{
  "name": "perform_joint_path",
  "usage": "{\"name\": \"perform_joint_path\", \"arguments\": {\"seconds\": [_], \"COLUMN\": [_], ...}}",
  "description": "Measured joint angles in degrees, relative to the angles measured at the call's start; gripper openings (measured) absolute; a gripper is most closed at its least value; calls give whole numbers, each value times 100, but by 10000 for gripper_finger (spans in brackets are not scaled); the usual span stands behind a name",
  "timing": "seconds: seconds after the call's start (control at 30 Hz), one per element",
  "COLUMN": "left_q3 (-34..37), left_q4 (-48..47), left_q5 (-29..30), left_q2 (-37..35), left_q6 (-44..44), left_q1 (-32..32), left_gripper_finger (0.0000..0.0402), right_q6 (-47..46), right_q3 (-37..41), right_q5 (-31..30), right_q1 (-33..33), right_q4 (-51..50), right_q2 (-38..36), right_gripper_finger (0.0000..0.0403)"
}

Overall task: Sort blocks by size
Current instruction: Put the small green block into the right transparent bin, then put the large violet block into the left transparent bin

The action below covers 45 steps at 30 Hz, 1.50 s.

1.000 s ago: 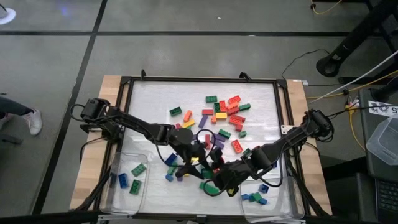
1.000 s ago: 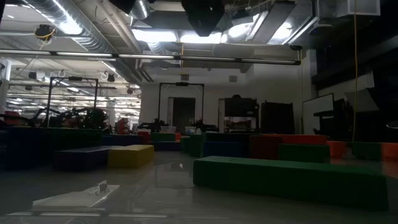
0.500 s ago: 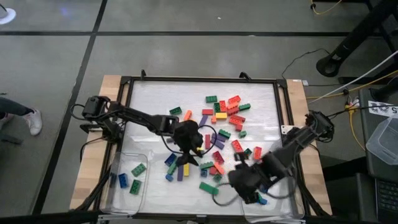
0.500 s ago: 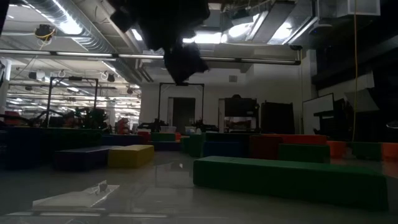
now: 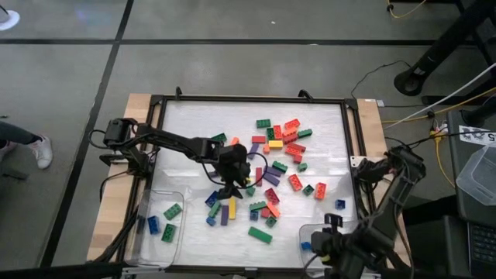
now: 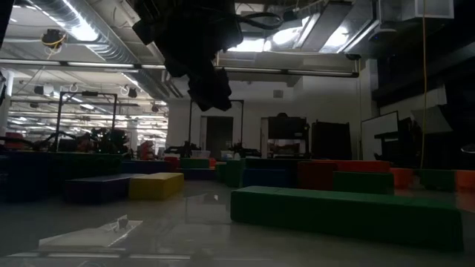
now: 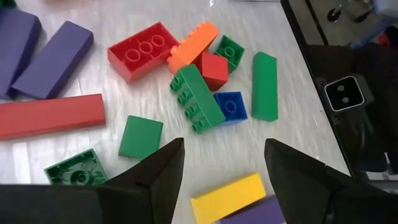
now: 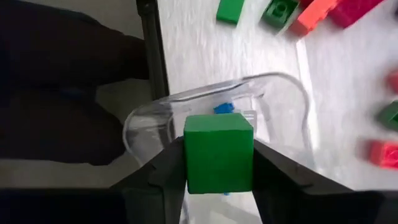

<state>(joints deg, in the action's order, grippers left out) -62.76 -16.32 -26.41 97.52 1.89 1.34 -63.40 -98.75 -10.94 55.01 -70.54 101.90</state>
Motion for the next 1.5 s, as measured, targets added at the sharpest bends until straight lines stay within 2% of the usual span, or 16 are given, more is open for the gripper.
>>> {"name": "perform_joint_path", "arguments": {"seconds": [0.17,0.33,0.47,0.6,0.7,0.8,1.0,1.13,1.3,1.4,1.5], "left_q3": [0,0,0,-164,-309,-319,14,294,528,647,778], "left_q4": [-28,-363,-1008,-2157,-2982,-3492,-3732,-3651,-3260,-2862,-2626], "left_q5": [4,156,617,1523,2354,2809,2900,2903,2900,2900,2902], "left_q2": [1,0,-50,-230,-373,-419,-390,-390,-390,-390,-388], "left_q6": [-59,-60,-268,-535,-385,-71,472,646,728,693,688], "left_q1": [4,4,4,4,4,4,7,4,4,4,-25], "left_gripper_finger": [209,209,209,209,209,209,209,209,209,209,209], "right_q6": [-504,-504,-245,-237,-56,231,987,1812,2445,2877,3392], "right_q3": [1,1,3,5,5,5,5,5,420,1153,2137], "right_q5": [54,293,345,417,-87,-712,-2267,-3051,-3285,-3180,-2765], "right_q1": [96,83,67,-59,-127,-151,-139,-233,-638,-1022,-1511], "right_q4": [-44,-232,-452,-729,-951,-1187,-1509,-1506,-1200,-526,514], "right_q2": [232,464,532,484,290,32,-683,-1126,-1736,-2237,-2801], "right_gripper_finger": [190,216,226,223,221,221,221,221,221,221,220]}}
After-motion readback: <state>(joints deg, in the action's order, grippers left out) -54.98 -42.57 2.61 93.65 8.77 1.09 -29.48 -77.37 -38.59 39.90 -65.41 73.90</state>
